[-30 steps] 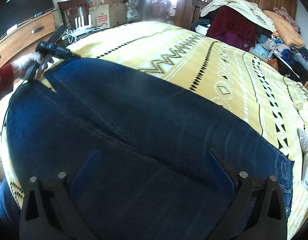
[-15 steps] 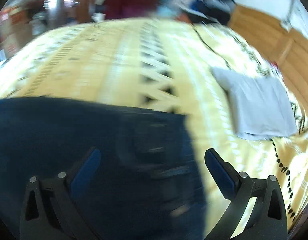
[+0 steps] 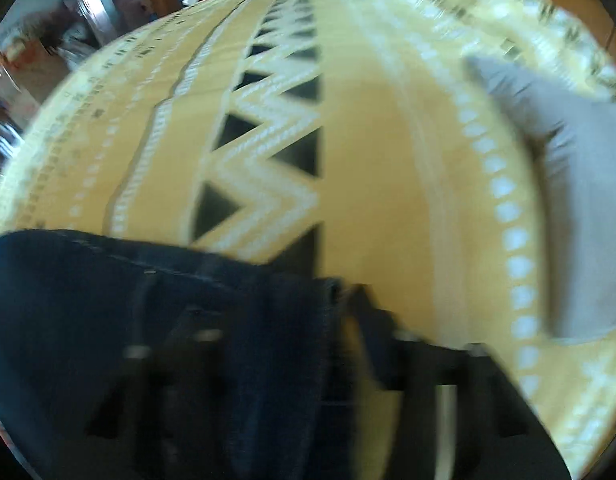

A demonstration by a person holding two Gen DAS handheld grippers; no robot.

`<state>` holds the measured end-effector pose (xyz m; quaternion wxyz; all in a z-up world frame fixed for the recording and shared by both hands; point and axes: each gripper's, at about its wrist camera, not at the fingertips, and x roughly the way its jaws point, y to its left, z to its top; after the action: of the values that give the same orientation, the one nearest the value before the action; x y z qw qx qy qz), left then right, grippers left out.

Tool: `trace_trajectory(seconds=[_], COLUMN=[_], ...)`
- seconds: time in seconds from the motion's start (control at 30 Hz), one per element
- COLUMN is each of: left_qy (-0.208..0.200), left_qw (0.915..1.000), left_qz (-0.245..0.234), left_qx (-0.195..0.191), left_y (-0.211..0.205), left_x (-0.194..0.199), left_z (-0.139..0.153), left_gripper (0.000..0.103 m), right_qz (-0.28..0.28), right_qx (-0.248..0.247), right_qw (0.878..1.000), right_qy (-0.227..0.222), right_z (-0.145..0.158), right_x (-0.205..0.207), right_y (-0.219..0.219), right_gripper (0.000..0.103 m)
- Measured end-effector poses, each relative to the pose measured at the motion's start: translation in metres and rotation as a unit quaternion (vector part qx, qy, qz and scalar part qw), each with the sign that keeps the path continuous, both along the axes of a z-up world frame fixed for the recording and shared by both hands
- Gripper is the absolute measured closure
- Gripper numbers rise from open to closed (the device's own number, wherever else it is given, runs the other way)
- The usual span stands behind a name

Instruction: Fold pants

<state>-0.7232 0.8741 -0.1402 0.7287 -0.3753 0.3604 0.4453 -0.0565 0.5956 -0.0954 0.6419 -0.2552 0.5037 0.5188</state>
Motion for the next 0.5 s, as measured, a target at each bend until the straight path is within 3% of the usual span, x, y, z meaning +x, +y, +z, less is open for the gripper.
trace_trajectory(seconds=[0.07,0.1,0.3,0.4,0.5], left_qy=[0.006,-0.002,-0.06,-0.084,-0.105], left_qw=[0.9998,0.9991,0.9887,0.9789,0.9703], left_qz=[0.006,0.012,0.008,0.003,0.006], left_qx=[0.018,0.04,0.138,0.186,0.218], left_y=[-0.004,-0.008,-0.049,-0.088,-0.129], left_x=[0.001,0.0,-0.015,-0.032,-0.055], left_z=[0.01,0.022,0.104,0.152,0.182], left_gripper=[0.085,0.085,0.085,0.085,0.084], right_qz=[0.01,0.007,-0.003,0.009,0.016], right_qx=[0.001,0.012,0.124,0.156,0.182], right_qw=[1.0,1.0,0.992,0.988,0.983], right_qy=[-0.004,-0.008,0.006,0.002,-0.002], right_z=[0.003,0.01,0.09,0.131,0.162], right_x=[-0.005,-0.007,-0.011,-0.027,-0.044], right_y=[0.003,0.002,-0.055,-0.092,-0.144], right_gripper=[0.088,0.091,0.094,0.095,0.096])
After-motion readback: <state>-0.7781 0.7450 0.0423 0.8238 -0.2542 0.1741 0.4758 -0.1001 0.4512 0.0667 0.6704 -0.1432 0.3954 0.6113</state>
